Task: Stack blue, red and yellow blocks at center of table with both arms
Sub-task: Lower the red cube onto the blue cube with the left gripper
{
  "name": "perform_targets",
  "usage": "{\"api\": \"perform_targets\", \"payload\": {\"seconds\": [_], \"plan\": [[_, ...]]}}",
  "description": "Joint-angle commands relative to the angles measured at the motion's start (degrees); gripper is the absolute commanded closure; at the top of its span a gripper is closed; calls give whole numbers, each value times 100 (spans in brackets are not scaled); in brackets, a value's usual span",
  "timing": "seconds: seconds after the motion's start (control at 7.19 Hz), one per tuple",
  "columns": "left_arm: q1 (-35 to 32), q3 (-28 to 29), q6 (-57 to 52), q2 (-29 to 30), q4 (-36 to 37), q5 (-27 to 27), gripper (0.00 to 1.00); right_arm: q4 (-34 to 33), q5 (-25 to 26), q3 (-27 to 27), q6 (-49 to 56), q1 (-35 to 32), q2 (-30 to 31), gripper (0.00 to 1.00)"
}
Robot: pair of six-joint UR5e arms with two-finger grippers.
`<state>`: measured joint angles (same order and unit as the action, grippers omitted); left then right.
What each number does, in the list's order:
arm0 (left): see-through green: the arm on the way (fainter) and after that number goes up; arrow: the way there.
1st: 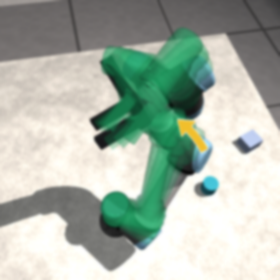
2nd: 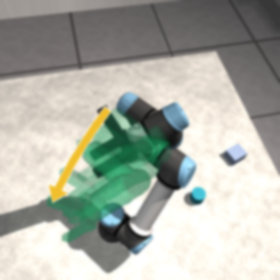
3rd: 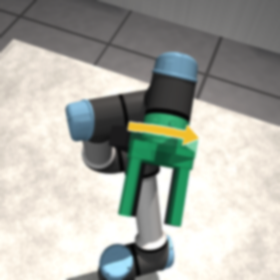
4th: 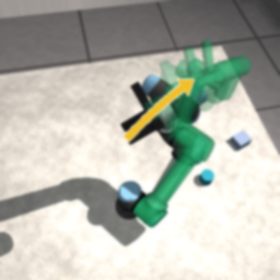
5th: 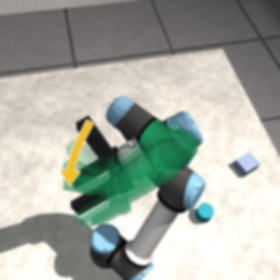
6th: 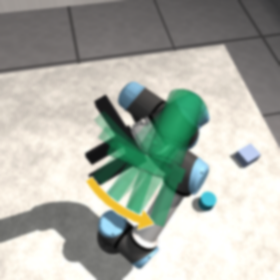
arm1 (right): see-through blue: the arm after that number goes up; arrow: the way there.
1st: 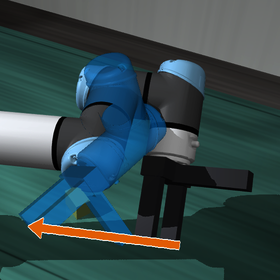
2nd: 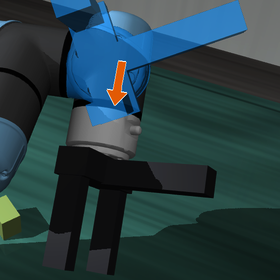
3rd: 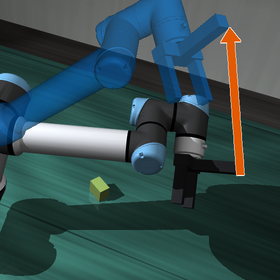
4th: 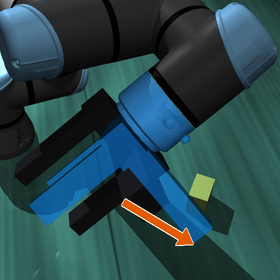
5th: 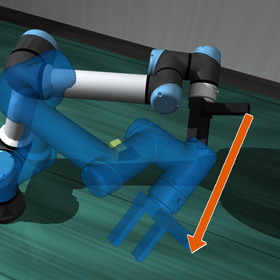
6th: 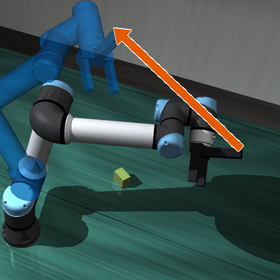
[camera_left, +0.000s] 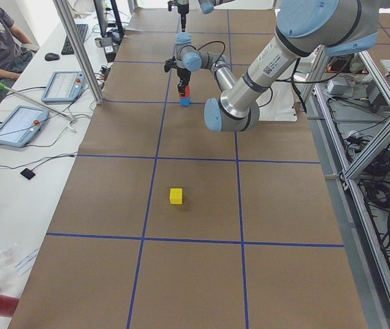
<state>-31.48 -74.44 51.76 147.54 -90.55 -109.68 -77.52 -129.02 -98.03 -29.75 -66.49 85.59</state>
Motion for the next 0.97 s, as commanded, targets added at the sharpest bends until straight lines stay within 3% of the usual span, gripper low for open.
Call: {"api": "perform_targets", "payload": {"seconds": [0.0, 0.14, 0.42, 0.7, 0.83], "plan": [[10, 0, 1, -85, -172, 139, 14, 0, 0, 3, -13, 5, 1, 0], [10, 0, 19, -146, -278, 140, 1, 0, 0, 3, -13, 5, -8, 0], [10, -52, 54, -121, -271, 140, 1, 0, 0, 3, -4, 5, -8, 0], [-42, -787, 63, -208, 17, 114, 1, 9, 0, 3, 13, 5, -8, 0], [-182, -1330, 45, -304, 498, 105, 1, 0, 0, 3, 13, 5, -8, 0]]}}
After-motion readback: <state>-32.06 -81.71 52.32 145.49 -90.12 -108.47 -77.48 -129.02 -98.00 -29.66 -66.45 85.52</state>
